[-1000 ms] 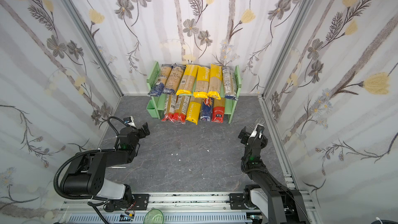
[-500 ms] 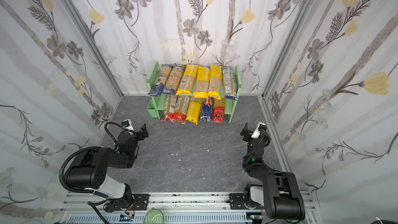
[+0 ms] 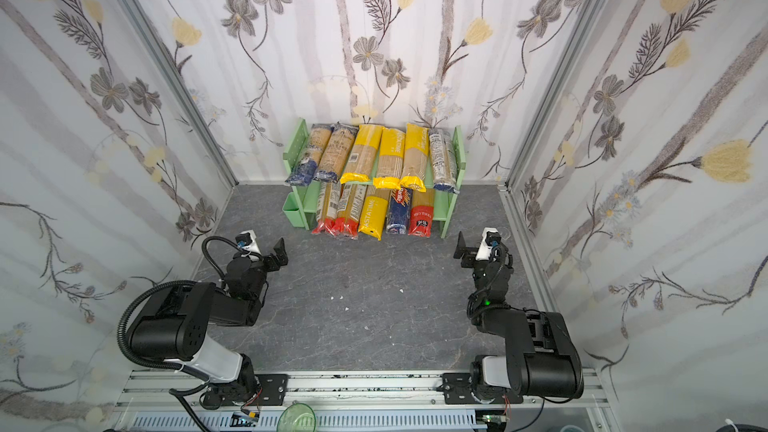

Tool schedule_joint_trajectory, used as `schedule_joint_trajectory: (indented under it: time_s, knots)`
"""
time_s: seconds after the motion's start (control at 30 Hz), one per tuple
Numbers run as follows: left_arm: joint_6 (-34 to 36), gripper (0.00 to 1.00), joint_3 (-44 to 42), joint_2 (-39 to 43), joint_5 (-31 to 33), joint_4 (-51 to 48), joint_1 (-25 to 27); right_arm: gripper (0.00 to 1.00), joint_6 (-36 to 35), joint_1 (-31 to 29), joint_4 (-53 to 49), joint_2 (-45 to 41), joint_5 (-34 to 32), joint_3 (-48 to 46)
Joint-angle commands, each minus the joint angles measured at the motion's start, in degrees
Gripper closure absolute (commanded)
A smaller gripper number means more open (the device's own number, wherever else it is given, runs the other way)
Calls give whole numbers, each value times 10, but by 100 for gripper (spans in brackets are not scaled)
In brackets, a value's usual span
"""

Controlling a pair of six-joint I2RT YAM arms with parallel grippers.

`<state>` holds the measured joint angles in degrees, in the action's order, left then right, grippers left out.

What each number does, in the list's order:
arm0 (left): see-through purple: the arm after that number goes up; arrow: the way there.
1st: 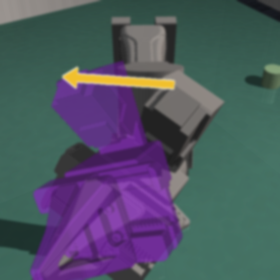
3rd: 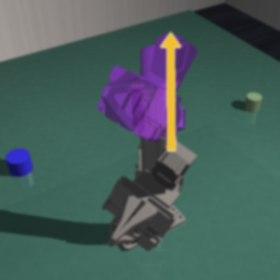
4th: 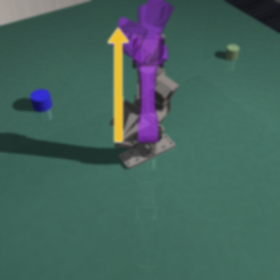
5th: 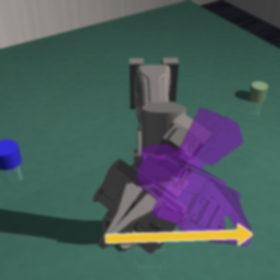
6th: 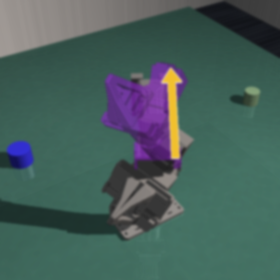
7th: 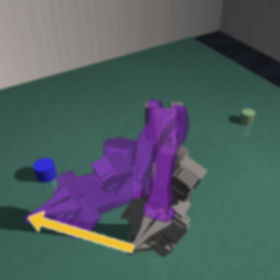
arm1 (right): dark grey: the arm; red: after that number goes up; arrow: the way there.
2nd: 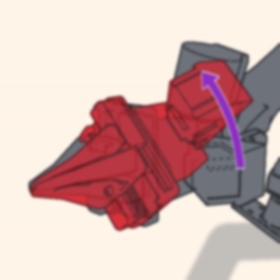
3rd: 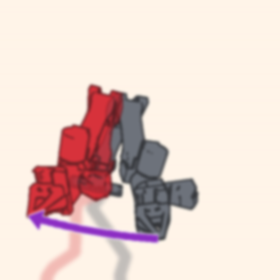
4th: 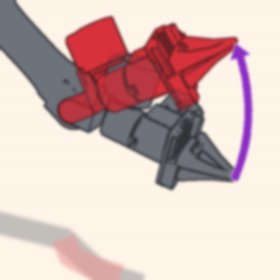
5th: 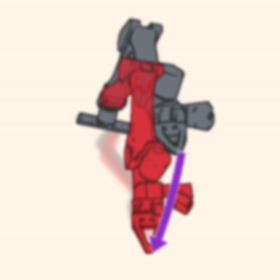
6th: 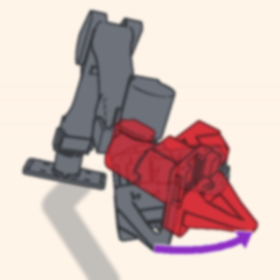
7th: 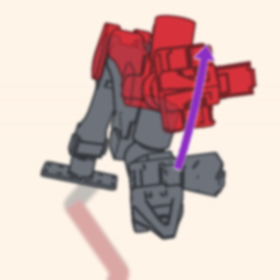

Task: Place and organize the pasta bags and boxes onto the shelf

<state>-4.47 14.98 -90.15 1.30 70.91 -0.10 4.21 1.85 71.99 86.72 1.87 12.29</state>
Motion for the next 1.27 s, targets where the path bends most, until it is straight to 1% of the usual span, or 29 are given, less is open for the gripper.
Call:
schedule_joint_trajectory:
  time_s: [0.0,0.87,1.03,1.23]
  knots:
    - [7,0,-2,-2,-5,28,-1,0,-14,0,21,2,17,0]
    - [8,0,-2,-1,3,29,3,0,-17,-3,27,-1,14,-4]
    - [9,0,-2,-2,3,30,3,0,-22,-10,15,2,1,2]
    - [9,0,-2,-2,3,31,3,0,-22,-10,20,-1,1,-1]
